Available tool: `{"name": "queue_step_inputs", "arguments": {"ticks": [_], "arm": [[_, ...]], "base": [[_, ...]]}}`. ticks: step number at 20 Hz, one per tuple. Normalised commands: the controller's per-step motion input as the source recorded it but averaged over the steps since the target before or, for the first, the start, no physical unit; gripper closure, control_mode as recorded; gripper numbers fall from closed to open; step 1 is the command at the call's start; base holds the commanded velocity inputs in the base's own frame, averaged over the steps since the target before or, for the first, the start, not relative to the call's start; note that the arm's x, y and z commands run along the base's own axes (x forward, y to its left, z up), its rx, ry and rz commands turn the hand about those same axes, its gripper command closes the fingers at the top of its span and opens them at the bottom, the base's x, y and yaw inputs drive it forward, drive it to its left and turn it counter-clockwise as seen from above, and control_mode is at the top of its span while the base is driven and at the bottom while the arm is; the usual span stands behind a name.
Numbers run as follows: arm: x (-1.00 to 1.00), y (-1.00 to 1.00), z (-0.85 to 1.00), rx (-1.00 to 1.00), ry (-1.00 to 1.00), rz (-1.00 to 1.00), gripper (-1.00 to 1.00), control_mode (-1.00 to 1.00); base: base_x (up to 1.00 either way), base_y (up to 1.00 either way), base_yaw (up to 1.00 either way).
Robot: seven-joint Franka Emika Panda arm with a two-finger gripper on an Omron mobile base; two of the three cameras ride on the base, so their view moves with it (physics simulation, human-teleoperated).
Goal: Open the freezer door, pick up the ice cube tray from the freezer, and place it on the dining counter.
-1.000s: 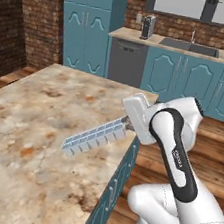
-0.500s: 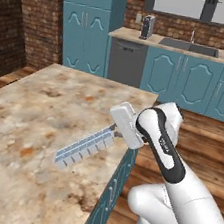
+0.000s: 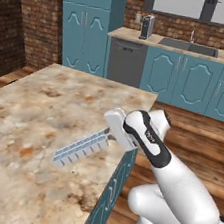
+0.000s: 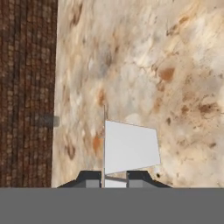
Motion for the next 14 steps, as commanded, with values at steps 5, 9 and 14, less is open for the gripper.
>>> {"name": "queue_step_inputs", "arguments": {"ticks": [5,9,14], "arm": [[0.49,0.1,-0.48,0.0,0.0,-0.01,1.0,-1.0],[0.39,0.05,-0.43,-0.02,0.02,0.0,1.0,-1.0],[0.25,0.05,-0.46,-0.02,0.0,0.0,1.0,-1.0]], "base": [[0.0,0.0,0.0],[0.0,0.0,0.0],[0.0,0.0,0.0]]}}
